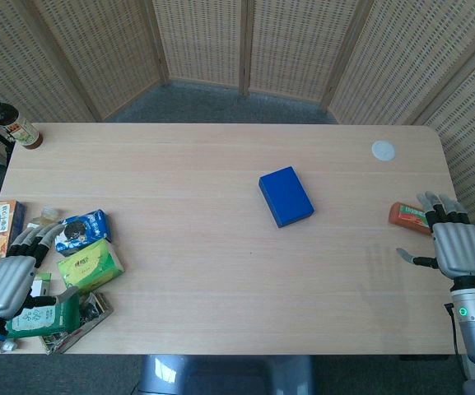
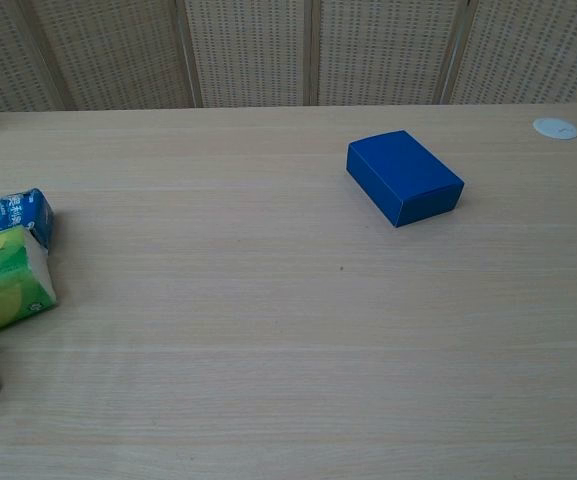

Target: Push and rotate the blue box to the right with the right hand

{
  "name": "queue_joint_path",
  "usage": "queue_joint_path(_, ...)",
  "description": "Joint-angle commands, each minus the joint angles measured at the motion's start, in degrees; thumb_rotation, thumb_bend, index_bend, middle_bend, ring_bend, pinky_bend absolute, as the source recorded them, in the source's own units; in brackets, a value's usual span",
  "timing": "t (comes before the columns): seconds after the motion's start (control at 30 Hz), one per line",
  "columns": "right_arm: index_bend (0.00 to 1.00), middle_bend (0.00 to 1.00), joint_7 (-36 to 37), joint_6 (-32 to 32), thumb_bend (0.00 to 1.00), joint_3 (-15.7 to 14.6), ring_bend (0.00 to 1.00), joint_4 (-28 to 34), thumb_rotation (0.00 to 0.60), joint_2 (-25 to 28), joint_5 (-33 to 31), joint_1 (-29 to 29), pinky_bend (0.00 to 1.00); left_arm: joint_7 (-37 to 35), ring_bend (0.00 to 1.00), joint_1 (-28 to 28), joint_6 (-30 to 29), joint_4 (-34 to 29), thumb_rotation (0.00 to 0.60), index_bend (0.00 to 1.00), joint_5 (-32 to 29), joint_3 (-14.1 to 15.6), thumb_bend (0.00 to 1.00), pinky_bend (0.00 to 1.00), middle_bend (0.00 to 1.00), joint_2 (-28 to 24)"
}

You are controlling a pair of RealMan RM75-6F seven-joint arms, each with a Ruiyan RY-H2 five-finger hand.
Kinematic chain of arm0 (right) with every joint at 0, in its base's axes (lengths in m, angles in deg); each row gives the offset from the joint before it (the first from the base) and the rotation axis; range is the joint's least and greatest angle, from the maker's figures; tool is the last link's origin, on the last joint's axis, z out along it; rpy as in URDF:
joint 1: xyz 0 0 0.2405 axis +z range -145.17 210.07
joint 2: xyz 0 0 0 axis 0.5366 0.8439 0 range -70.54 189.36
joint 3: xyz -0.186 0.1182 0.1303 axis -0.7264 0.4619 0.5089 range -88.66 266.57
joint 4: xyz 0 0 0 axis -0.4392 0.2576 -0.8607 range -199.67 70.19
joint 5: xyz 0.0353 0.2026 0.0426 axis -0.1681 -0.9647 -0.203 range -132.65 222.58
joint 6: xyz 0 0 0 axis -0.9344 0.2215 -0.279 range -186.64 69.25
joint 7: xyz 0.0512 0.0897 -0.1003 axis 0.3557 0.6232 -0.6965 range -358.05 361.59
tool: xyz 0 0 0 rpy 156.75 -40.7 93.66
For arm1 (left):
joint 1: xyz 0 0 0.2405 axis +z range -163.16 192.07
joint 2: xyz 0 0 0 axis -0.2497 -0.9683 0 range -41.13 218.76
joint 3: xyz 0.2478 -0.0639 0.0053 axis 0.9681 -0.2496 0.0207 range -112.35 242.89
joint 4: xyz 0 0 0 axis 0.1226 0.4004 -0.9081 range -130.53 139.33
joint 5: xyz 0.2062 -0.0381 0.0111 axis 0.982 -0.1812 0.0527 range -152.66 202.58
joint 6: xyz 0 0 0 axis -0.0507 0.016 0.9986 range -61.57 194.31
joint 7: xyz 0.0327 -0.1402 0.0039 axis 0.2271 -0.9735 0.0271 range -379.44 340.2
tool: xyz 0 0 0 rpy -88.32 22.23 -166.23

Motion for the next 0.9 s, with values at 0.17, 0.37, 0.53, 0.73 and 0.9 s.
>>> queue_joint_path(0.17,0.0,0.0,0.36,0.24,0.17,0.13,0.0,0.07,0.407,-0.06,0.01,-0.05,0.0,-0.46,0.0,0.05,-0.19,0.07,0.479,0.02,0.58,0.06,0.23,0.0,0.0,0.2)
queue_joint_path(0.37,0.0,0.0,1.27,-0.43,0.17,-0.1,0.0,0.42,0.406,0.15,0.84,-0.68,0.0,-0.8,0.0,0.49,-1.45,-0.09,0.476,0.01,2.2,0.15,0.23,0.0,0.0,0.33)
queue_joint_path(0.53,0.0,0.0,1.33,-0.23,0.17,-0.07,0.0,0.84,0.403,0.41,0.84,-0.78,0.0,-1.18,0.0,0.47,-1.49,0.14,0.479,0.01,2.49,0.13,0.23,0.0,0.0,0.22)
queue_joint_path(0.73,0.0,0.0,0.17,1.46,0.17,0.5,0.0,2.04,0.408,0.4,1.05,0.77,0.0,-2.2,0.0,0.86,-1.67,0.57,0.477,0.01,2.99,0.53,0.23,0.0,0.0,-0.13)
queue_joint_path(0.9,0.0,0.0,-0.73,4.65,0.17,1.64,0.0,2.52,0.405,-0.51,0.85,3.77,0.0,-3.13,0.0,1.1,-1.71,1.0,0.477,0.01,3.23,0.78,0.23,0.0,0.0,-0.24)
